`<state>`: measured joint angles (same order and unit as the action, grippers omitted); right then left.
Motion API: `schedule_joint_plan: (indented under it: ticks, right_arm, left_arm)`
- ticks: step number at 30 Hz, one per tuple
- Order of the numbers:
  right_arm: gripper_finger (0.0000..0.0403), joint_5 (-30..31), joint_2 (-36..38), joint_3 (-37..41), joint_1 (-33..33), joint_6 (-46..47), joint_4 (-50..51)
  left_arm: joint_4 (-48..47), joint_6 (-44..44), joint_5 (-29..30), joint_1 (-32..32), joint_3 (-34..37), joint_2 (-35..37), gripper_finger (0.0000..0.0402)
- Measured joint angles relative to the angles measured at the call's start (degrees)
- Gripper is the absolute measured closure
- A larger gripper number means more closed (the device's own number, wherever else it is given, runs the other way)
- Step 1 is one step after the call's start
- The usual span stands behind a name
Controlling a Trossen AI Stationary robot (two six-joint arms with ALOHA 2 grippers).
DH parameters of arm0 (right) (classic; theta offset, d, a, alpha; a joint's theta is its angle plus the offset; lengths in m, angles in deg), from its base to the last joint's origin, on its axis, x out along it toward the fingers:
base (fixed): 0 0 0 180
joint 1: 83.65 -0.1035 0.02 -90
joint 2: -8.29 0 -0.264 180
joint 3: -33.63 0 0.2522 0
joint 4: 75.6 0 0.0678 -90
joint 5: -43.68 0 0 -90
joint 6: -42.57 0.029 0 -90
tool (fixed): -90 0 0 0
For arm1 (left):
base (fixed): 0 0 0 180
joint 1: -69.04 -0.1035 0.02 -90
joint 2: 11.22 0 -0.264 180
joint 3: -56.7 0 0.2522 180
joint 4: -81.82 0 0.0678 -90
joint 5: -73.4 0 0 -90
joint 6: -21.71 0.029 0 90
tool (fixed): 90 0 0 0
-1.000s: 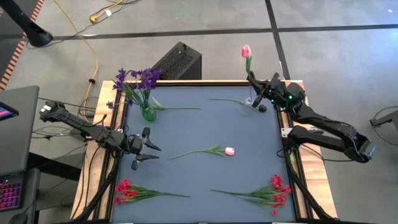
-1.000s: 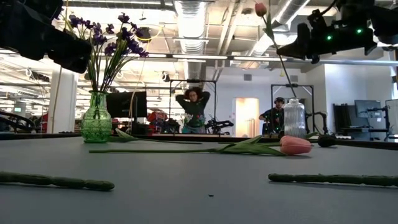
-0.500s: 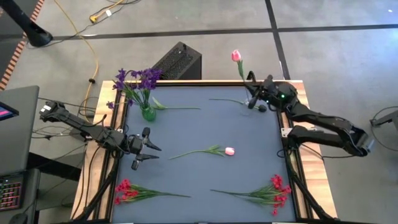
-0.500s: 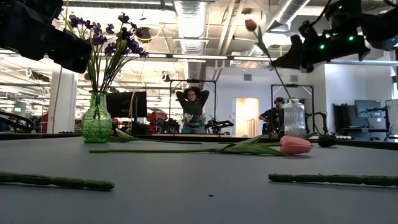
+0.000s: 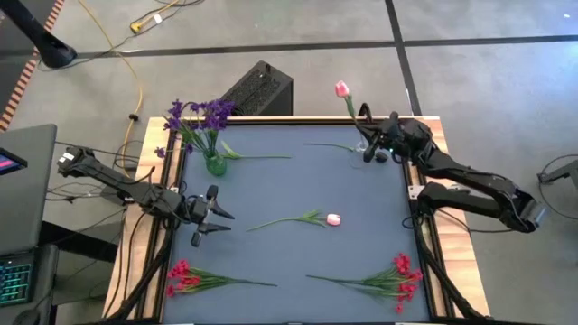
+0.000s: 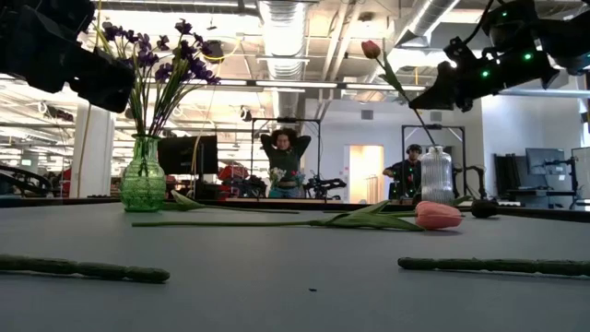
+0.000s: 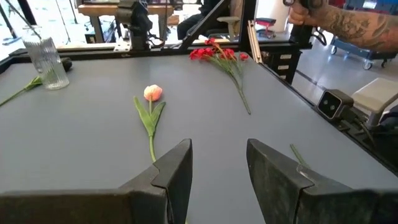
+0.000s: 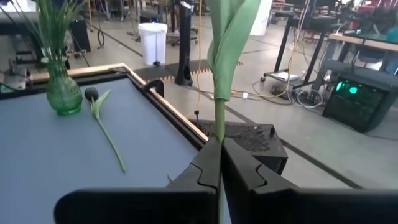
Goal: Sort flowers into vase by color
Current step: Put the top pink flower into the transparent vase, then put the pink flower into the transparent vase
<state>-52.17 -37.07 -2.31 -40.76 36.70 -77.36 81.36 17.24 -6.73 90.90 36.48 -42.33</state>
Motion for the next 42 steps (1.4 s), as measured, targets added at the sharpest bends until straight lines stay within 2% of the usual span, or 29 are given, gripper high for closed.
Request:
schedule_joint_plan:
  ticks: [17, 22, 32, 38, 42]
  right_arm:
    - [0.0352, 1.5, 7.3, -0.2, 0.0, -5.2, 13.6]
    - [0.0324, 2.7, 8.0, -3.7, -0.1, -5.1, 26.1]
    - [0.0235, 3.4, 7.9, -11.2, -0.1, -2.4, 46.7]
    - [0.0207, 2.8, 7.8, -14.8, -2.4, -1.8, 50.7]
    - [0.0205, 2.5, 7.5, -16.7, -6.5, 2.8, 52.7]
  left_arm:
    - [3.0, -0.8, 0.9, 0.0, 1.9, 0.0, 0.026]
    - [3.0, -0.7, 0.9, 0.0, 1.9, 0.0, 0.026]
    - [3.1, -0.7, 0.9, 0.0, 1.9, 0.0, 0.026]
    - [3.2, -0.7, 0.9, 0.0, 1.9, 0.0, 0.0261]
    - [3.2, -0.7, 0.9, 0.0, 1.9, 0.0, 0.0261]
